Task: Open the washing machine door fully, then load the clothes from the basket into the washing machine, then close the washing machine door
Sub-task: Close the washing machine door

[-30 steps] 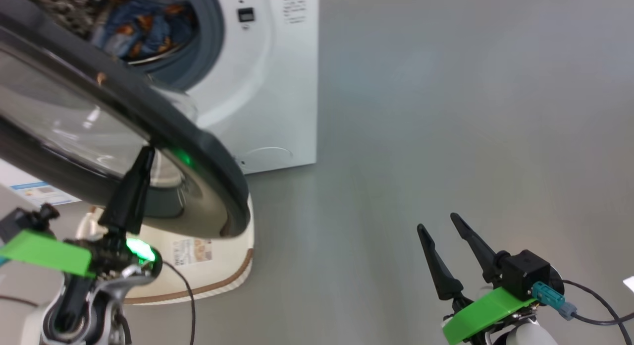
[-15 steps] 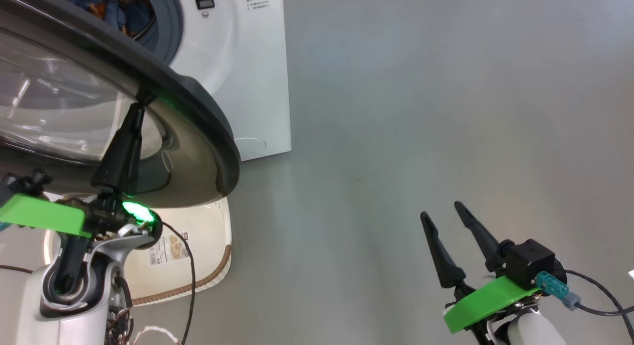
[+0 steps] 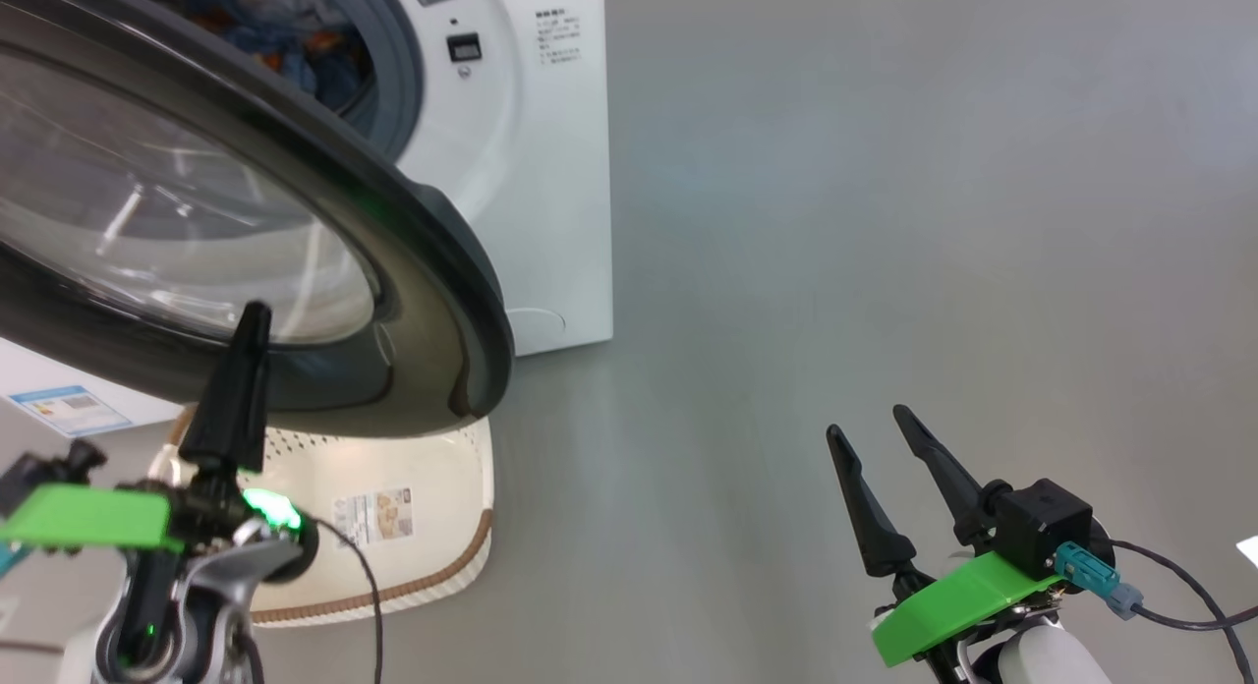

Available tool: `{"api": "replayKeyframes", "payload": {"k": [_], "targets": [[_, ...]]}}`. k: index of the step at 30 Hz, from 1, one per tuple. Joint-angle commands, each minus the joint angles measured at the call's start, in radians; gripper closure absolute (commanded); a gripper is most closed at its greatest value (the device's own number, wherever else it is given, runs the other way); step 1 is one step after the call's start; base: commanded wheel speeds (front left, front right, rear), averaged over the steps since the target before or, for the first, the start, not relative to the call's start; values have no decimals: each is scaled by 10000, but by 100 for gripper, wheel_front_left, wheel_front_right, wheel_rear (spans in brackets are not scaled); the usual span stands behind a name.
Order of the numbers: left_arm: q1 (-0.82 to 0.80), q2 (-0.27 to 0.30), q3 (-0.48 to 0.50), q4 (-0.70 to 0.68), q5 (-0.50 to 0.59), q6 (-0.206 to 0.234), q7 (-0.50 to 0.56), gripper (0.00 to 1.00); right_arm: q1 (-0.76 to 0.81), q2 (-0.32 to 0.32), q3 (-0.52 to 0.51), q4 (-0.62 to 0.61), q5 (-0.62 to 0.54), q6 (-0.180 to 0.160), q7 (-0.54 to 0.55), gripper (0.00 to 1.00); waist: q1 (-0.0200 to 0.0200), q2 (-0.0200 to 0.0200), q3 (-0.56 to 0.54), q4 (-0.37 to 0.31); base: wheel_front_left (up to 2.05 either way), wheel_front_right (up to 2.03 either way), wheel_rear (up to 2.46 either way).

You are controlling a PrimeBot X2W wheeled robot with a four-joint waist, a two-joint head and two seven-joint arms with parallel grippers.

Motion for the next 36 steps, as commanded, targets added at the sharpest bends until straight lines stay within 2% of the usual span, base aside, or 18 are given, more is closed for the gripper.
{"api": "replayKeyframes", "payload": {"k": [1,14,21,29,30,31,36], "targets": [[209,199,416,-431,-114,-103,-180,100,86,37,275,-172,40,62,-129,0,0,0,-328,174,0,0,0],[2399,199,837,-1293,-368,-103,-1055,100,599,152,443,16,164,62,-129,0,0,0,-1516,370,0,0,0],[3275,198,759,-1648,-328,-103,-1462,100,750,172,477,-15,180,62,-129,0,0,0,-1689,516,0,0,0],[4006,198,675,-2037,237,-103,-2168,100,799,179,507,-53,240,62,-129,0,0,0,-1739,610,0,0,0],[4065,198,642,-2104,330,-103,-2274,74,806,179,511,-50,252,62,-129,0,0,0,-1747,620,0,0,0],[4120,198,618,-2196,459,-103,-2379,0,812,179,519,-45,262,62,-129,0,0,0,-1757,629,0,0,0],[4391,198,506,-2510,1365,-103,-2978,0,821,180,544,-60,316,62,-129,0,0,0,-1796,637,0,0,0]]}}
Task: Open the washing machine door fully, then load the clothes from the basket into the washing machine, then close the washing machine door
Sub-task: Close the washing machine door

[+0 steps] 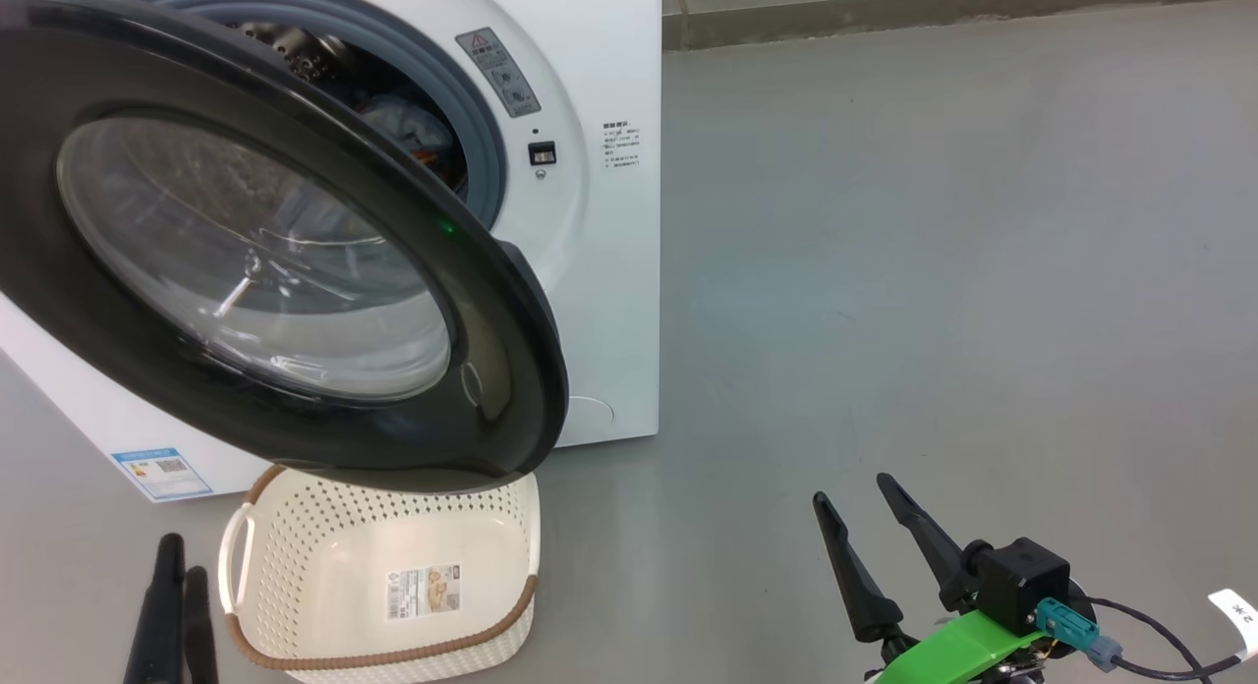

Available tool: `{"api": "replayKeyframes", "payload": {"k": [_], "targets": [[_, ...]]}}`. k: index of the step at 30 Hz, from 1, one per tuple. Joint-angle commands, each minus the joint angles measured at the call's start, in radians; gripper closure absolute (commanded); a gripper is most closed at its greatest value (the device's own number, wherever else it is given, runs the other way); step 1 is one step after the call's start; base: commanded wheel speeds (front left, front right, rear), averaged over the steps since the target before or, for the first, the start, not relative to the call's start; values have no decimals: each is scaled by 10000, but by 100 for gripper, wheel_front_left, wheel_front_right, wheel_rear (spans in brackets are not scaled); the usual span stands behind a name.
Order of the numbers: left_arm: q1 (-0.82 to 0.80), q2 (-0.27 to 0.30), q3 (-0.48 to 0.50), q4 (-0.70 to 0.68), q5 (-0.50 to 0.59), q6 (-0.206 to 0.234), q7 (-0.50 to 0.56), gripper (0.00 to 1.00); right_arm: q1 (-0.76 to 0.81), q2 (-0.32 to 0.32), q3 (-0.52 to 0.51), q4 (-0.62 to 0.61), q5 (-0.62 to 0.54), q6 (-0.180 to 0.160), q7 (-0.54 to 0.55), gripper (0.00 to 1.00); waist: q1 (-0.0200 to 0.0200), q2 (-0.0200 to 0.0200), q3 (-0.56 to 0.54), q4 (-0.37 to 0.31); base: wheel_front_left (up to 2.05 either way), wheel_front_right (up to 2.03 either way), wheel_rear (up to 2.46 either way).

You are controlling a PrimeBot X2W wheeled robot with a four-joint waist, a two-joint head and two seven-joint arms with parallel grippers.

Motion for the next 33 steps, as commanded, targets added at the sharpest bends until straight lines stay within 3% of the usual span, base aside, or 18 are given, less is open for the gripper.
{"api": "replayKeyframes", "payload": {"k": [1,7,11,12,14,19,23,33], "targets": [[-131,160,249,-407,421,-103,-211,0,-31,69,263,-267,141,62,-122,0,0,0,0,-4,0,0,0],[54,593,-408,-761,2428,-103,-1631,0,-29,69,217,-297,150,62,-122,0,0,0,45,-2,0,0,0],[149,1434,-1293,-600,4023,-103,-2921,0,-27,69,187,-304,166,62,-122,0,0,0,87,-13,0,0,0],[128,1782,-1547,-361,4929,-103,-3198,0,-34,69,173,-313,159,62,-122,0,0,0,110,-17,0,0,0],[111,1898,-1584,-219,5456,-103,-3252,0,-34,69,162,-318,150,62,-122,0,0,0,118,-16,0,0,0],[22,1418,-623,57,8494,-103,-3283,0,-21,70,127,-344,90,62,-122,0,0,0,151,-17,0,0,0],[154,1110,-471,314,10847,-103,-3285,0,-21,70,126,-360,79,62,-122,0,0,0,163,-27,0,0,0],[403,367,296,511,14299,-8,-3287,0,-35,70,152,-373,32,62,-122,0,0,0,188,-43,0,0,0]]}}
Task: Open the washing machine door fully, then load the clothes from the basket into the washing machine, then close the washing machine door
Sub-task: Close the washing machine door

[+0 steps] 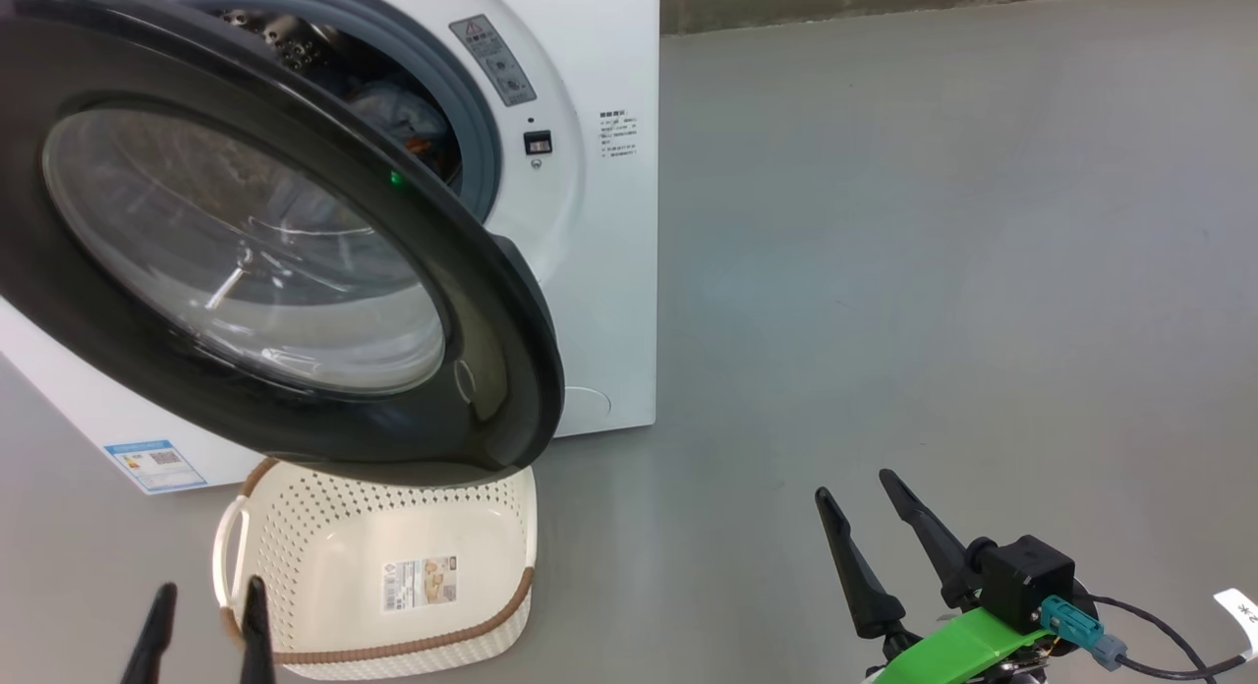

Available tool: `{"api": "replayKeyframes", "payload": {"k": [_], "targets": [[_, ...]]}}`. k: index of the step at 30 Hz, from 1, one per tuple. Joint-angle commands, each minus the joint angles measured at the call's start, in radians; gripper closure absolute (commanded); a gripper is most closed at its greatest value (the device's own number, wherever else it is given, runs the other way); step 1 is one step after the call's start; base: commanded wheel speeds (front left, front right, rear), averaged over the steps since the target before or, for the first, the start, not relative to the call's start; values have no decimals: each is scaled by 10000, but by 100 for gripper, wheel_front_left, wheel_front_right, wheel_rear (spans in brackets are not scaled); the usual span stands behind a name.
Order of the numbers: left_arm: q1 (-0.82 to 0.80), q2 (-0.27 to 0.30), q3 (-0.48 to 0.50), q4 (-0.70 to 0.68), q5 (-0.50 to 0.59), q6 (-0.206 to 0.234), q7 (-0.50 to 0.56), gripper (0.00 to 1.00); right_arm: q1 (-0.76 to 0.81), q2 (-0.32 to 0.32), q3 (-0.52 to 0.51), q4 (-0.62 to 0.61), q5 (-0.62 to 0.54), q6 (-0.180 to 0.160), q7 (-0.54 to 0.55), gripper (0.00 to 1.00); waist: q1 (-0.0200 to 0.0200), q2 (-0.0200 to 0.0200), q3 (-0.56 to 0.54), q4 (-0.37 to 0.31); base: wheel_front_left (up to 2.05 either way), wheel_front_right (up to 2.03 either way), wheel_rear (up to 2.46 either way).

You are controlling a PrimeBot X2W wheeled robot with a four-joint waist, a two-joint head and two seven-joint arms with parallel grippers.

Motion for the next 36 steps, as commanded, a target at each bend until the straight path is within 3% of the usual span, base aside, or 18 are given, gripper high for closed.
{"api": "replayKeyframes", "payload": {"k": [1,6,14,36], "targets": [[-2,-36,358,-82,401,130,-81,0,-45,58,211,-283,-27,62,-122,0,0,0,10,-27,0,0,0],[130,-163,480,234,726,570,-81,0,-101,58,231,-268,-43,62,-122,0,0,0,17,-73,0,0,0],[149,-196,474,298,606,793,-81,0,-118,58,219,-230,-68,62,-122,0,0,0,-18,-115,0,0,0],[66,-200,254,225,408,907,-82,0,-117,59,169,-209,-80,62,-122,0,0,0,-54,-92,0,0,0]]}}
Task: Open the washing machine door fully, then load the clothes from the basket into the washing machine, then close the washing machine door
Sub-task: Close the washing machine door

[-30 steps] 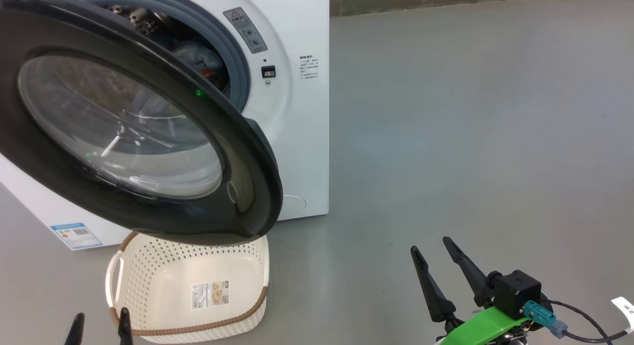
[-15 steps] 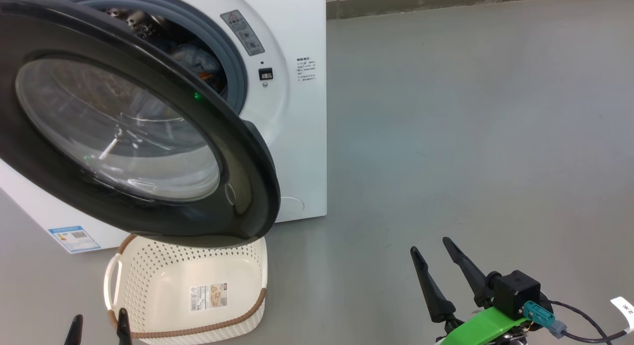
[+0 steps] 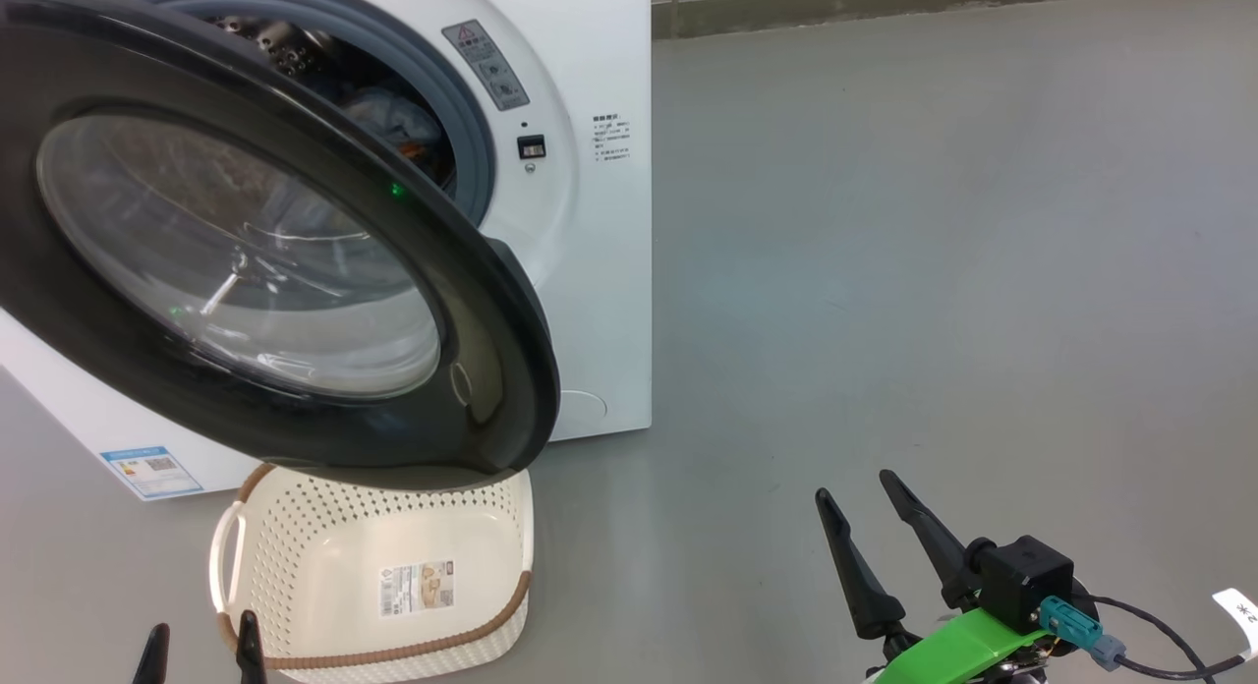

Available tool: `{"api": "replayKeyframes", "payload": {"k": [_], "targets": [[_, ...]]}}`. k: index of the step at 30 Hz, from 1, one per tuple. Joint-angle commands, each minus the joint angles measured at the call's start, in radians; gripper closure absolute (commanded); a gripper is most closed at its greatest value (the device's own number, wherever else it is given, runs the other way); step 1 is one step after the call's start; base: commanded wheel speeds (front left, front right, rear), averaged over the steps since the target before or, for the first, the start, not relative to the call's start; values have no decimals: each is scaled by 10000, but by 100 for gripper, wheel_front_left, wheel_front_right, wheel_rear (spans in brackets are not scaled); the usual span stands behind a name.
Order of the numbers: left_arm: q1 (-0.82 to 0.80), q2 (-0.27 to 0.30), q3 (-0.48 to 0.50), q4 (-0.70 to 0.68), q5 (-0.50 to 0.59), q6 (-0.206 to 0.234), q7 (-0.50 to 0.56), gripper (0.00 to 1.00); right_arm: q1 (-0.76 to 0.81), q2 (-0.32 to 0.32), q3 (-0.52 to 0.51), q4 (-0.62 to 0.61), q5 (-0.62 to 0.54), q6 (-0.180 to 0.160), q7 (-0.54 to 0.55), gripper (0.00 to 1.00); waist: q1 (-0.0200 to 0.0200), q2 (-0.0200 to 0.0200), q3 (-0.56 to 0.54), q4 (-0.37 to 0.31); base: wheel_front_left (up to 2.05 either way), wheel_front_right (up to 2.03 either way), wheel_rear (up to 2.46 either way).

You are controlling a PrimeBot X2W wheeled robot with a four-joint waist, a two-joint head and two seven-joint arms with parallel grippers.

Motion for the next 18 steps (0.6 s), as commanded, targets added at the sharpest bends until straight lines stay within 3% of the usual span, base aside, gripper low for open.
{"api": "replayKeyframes", "payload": {"k": [1,8,10,12,18], "targets": [[-282,-6,284,-250,-70,75,-82,0,-113,59,173,-229,-12,62,-122,0,0,0,-9,10,0,0,0],[-277,-6,318,-251,-170,128,-82,0,-121,59,165,-190,-2,62,-122,2,0,0,-23,27,0,0,0],[-264,-6,307,-239,-195,110,-82,0,-118,59,155,-189,3,62,-122,23,0,0,-22,31,0,0,0],[-252,-6,293,-232,-208,96,-82,0,-104,59,156,-182,0,62,-122,100,0,0,-18,30,0,0,0],[-296,-6,266,-205,-242,90,-82,0,-87,59,-247,-857,415,62,-122,100,0,0,-3,35,0,0,0]]}}
